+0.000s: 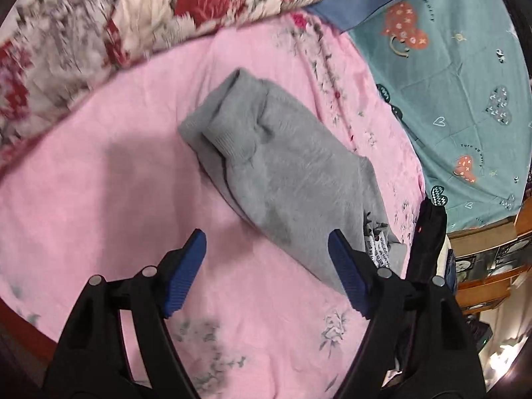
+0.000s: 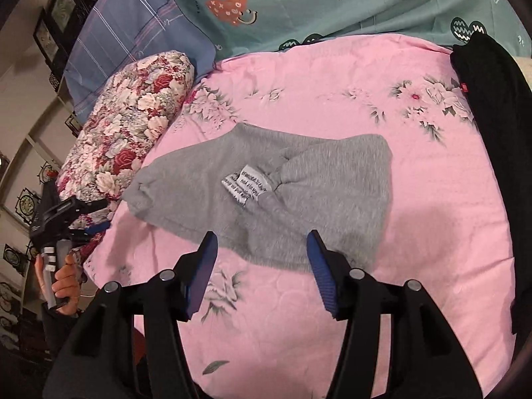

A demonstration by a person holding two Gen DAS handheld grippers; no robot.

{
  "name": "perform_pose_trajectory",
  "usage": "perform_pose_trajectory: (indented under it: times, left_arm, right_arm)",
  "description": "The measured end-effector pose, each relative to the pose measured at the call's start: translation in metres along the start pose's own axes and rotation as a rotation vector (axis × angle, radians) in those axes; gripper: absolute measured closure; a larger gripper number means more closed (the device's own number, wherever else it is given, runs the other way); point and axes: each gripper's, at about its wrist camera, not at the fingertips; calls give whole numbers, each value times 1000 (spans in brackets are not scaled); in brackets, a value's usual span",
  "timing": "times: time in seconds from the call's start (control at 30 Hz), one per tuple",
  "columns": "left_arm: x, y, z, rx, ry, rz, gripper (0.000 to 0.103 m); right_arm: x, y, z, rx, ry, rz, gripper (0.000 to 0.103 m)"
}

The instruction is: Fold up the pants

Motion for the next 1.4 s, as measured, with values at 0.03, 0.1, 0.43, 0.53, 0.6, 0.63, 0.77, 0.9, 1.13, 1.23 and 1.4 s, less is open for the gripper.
perform_pose_trajectory:
  times: [0.03,0.1,0.43,0.53,0.6,0.63,0.77,0.9,1.13,1.23,1.4]
  left_arm:
    - [-3,-10,-3,-7,10,5,26]
    - [-7,-28,-6,-37,17,16,26]
    - [-45,-74,6,-95,80,-22,21]
    - [-57,-78,4,-45,77,-35,14]
    - [-60,-80,-3,-45,36,-38,32]
    - [-60,-82,-4,-84,20,-40,69]
    - [-59,-70,11,7,35,-69,84]
    - [-52,-50,-3,39,-51,-127,85]
    - [-38,-18,-56,43,-233,-214,86]
    - [-37,-15,-69,26,-274,-217,86]
    - [-38,-14,-82,27,-312,-214,86]
  right_arm:
    - [2,2,0,-3,-1,-5,46]
    - [8,8,-4,-12,-9,-13,46]
    - [32,28,-43,-4,-146,-63,46]
    - [32,26,-49,10,-172,-48,46]
    - [31,24,-50,24,-174,-44,46]
    - [31,22,-49,29,-174,-42,46]
    - [22,7,-42,54,-169,-10,46]
    - [-4,-22,-12,36,-86,64,46]
    - [-85,-112,47,-31,100,172,66]
    - [-110,-167,59,-61,89,266,85]
    - [-111,-228,60,-67,43,386,85]
Point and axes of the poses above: each gripper's, at about its wrist camera, not at the fingertips, and y roughly against the way its jaws point, z to its left, x to its underside, and after that the axes turned 7 degrees about z, right-handed
